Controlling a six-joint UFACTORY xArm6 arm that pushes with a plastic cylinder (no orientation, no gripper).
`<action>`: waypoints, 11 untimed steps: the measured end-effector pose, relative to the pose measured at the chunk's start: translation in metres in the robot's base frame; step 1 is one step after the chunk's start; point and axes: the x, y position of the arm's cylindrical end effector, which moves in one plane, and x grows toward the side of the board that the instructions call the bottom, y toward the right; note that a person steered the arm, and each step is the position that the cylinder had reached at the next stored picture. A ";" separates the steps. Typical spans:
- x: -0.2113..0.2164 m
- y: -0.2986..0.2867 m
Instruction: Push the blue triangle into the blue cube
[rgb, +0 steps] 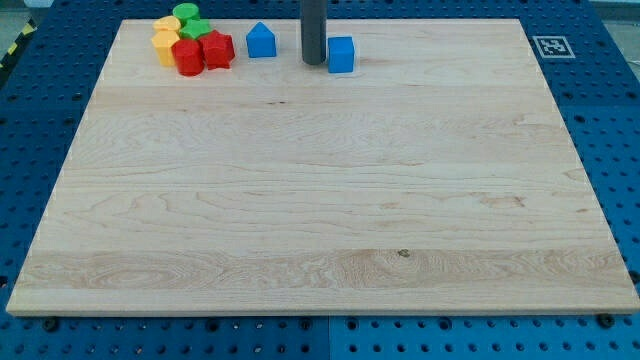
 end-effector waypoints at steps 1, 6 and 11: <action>0.000 -0.039; -0.026 -0.012; -0.082 -0.095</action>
